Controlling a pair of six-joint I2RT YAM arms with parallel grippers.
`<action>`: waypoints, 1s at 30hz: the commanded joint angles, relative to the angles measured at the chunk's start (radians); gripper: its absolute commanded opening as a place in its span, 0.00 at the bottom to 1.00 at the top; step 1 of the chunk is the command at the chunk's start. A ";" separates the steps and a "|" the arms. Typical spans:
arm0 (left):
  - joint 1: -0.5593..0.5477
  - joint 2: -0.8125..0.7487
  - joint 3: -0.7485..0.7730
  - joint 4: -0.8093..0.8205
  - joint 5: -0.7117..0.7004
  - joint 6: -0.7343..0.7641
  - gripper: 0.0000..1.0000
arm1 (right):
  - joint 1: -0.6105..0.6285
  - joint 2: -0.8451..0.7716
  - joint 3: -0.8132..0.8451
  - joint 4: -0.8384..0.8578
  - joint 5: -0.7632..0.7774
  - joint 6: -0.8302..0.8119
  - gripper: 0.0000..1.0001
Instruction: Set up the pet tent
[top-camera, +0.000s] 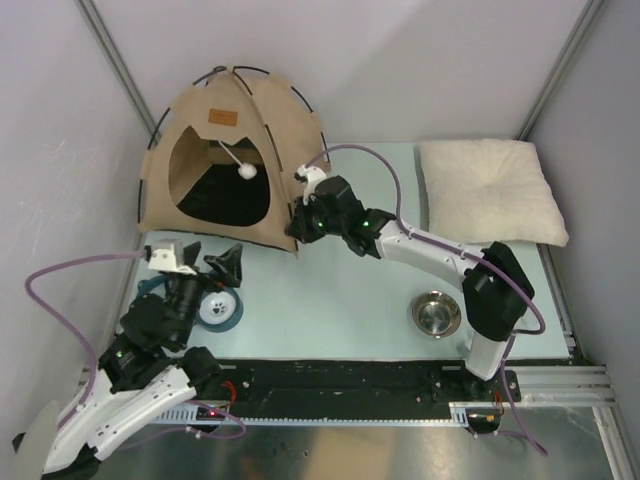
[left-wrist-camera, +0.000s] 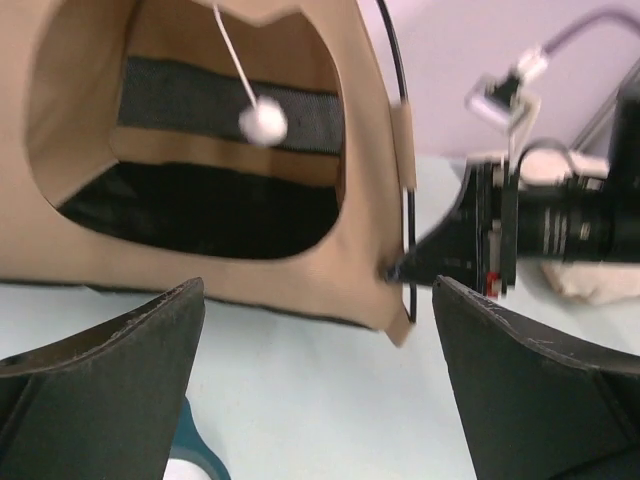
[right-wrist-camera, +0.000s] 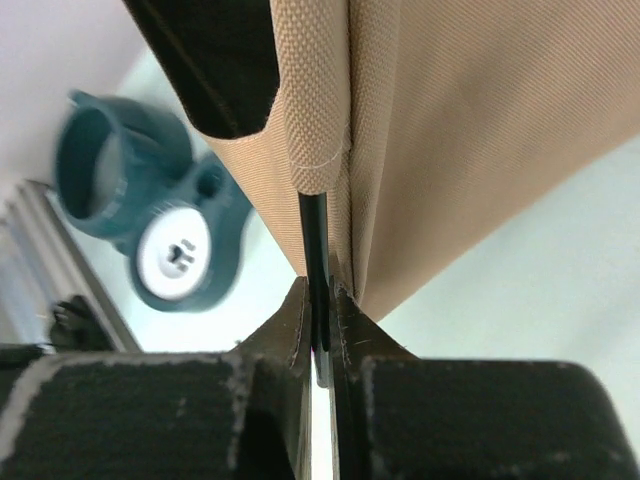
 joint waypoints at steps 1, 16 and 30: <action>0.003 -0.038 0.079 0.014 -0.060 0.059 1.00 | 0.014 -0.088 -0.084 -0.022 0.142 -0.111 0.00; 0.003 -0.009 0.119 -0.021 -0.195 0.047 1.00 | -0.066 -0.209 -0.388 -0.004 0.449 -0.086 0.00; 0.003 0.062 0.117 -0.029 -0.166 0.011 1.00 | -0.109 -0.292 -0.554 -0.060 0.555 -0.070 0.00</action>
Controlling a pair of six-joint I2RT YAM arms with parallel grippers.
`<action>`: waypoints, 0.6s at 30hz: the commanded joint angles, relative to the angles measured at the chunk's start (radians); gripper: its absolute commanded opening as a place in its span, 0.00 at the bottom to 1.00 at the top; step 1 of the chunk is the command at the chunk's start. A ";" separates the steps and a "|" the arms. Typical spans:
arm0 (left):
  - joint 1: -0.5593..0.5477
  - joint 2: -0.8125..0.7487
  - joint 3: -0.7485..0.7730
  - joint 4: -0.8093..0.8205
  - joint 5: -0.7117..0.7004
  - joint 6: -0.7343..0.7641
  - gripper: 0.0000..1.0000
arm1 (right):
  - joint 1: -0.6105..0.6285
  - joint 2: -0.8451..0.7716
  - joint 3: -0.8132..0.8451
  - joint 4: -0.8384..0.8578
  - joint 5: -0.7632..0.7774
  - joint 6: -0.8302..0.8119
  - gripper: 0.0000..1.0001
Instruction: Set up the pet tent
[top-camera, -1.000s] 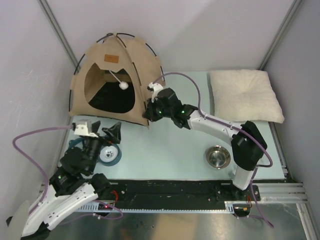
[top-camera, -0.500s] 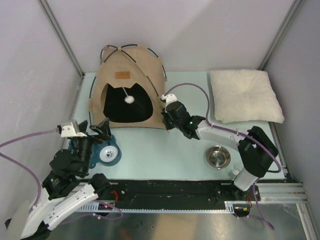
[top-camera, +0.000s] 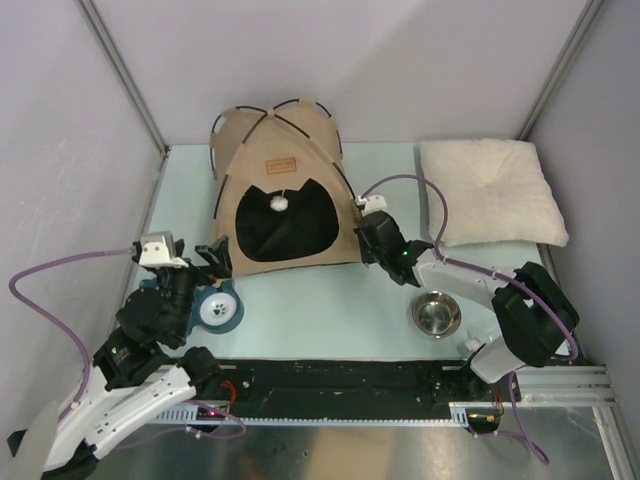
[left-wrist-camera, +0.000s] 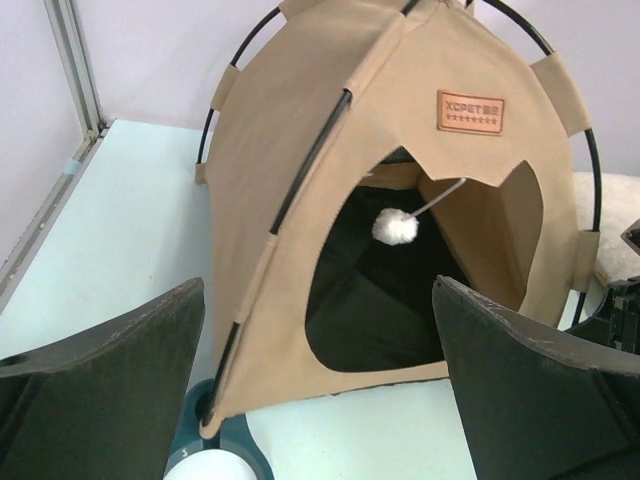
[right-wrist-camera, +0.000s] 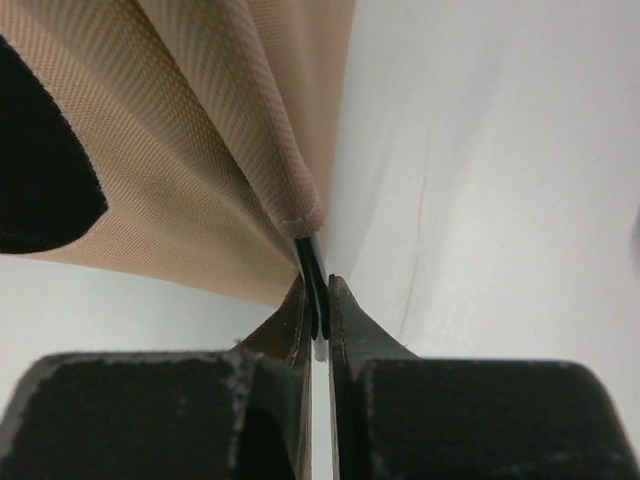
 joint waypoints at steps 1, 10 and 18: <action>0.004 0.030 0.026 0.009 -0.004 -0.020 1.00 | -0.008 -0.039 -0.049 -0.074 0.060 0.049 0.00; 0.017 0.061 0.038 0.007 0.008 -0.031 1.00 | 0.020 -0.123 -0.054 -0.046 0.026 0.012 0.56; 0.060 0.081 0.064 -0.018 0.025 -0.033 1.00 | 0.013 -0.275 -0.025 -0.092 -0.052 -0.007 0.79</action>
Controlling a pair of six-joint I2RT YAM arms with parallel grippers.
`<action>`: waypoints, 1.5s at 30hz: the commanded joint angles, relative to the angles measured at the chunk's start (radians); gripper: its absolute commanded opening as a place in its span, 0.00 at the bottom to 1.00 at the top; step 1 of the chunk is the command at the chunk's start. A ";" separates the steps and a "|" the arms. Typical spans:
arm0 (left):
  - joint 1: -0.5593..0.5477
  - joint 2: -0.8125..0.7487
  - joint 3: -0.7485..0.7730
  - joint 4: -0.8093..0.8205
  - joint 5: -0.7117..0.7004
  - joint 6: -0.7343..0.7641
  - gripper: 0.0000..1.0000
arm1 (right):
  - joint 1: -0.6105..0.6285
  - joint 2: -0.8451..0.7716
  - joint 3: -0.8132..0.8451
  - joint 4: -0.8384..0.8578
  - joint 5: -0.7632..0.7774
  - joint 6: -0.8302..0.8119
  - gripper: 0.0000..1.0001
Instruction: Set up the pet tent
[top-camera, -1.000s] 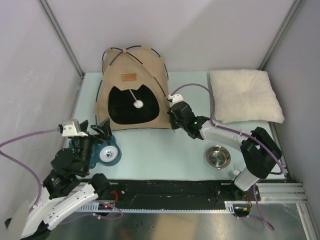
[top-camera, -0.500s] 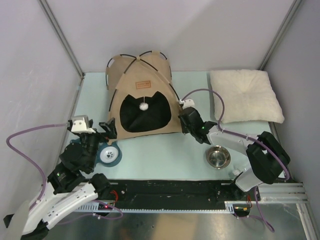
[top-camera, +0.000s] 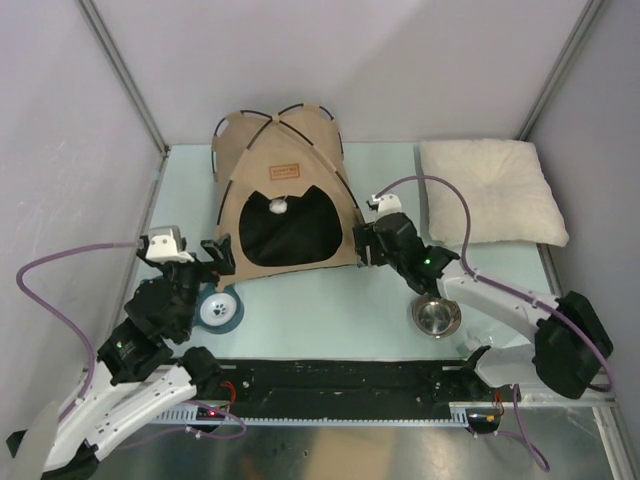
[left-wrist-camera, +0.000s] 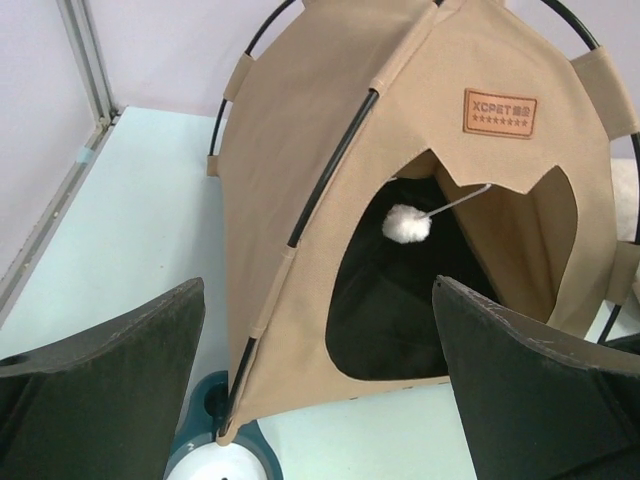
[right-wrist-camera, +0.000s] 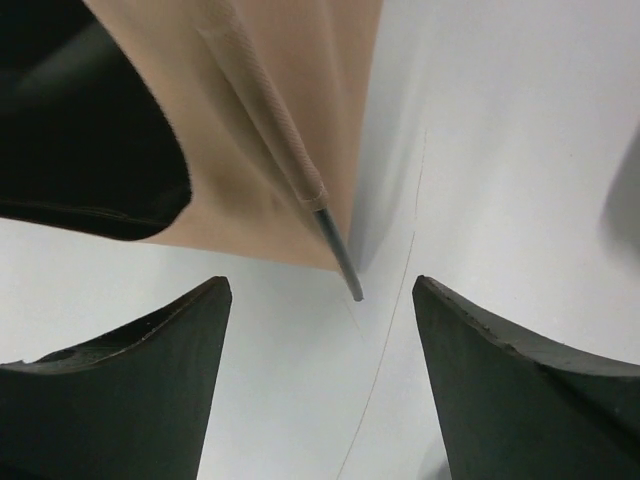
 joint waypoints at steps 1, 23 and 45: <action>0.045 0.037 0.062 -0.006 0.026 -0.025 1.00 | 0.002 -0.114 0.039 -0.038 -0.047 -0.013 0.80; 0.649 0.533 0.251 -0.021 0.768 -0.035 0.64 | -0.196 -0.477 0.057 -0.268 -0.245 0.118 0.76; 0.653 0.747 0.414 0.001 1.002 0.053 0.05 | -0.443 -0.400 0.065 -0.262 -0.246 0.170 0.75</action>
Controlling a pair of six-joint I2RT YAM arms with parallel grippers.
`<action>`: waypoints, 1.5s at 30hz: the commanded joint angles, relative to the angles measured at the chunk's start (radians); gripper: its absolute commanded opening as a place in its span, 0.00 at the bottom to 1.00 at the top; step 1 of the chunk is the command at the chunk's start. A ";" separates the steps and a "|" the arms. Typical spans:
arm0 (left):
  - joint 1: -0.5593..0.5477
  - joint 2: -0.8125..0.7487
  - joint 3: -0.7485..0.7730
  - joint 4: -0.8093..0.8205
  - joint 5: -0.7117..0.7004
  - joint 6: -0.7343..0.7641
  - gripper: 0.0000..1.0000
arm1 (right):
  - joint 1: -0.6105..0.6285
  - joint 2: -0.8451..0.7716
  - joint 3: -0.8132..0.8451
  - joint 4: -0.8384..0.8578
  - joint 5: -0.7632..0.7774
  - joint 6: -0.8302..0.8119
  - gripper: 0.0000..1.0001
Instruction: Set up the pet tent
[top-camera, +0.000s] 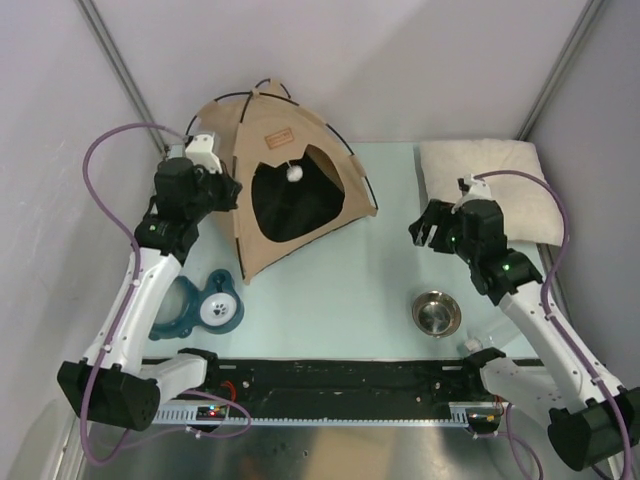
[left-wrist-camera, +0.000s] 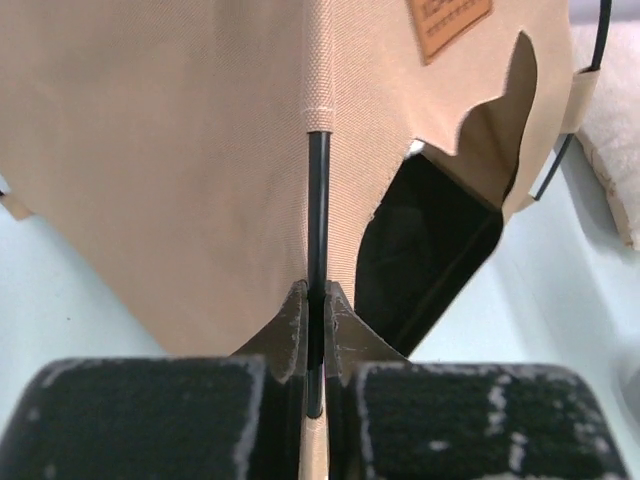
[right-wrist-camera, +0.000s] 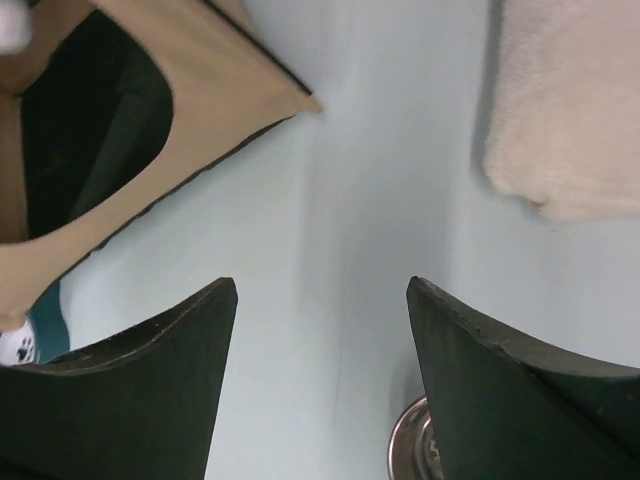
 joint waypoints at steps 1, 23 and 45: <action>0.001 -0.020 -0.069 0.042 0.092 0.038 0.08 | -0.090 0.059 0.059 0.033 0.024 0.019 0.76; -0.016 -0.282 -0.125 0.082 -0.083 -0.047 1.00 | -0.363 0.952 0.857 0.027 0.066 -0.395 0.99; 0.004 -0.283 -0.100 0.082 -0.069 -0.019 1.00 | -0.360 1.605 1.425 -0.480 0.149 -0.455 0.95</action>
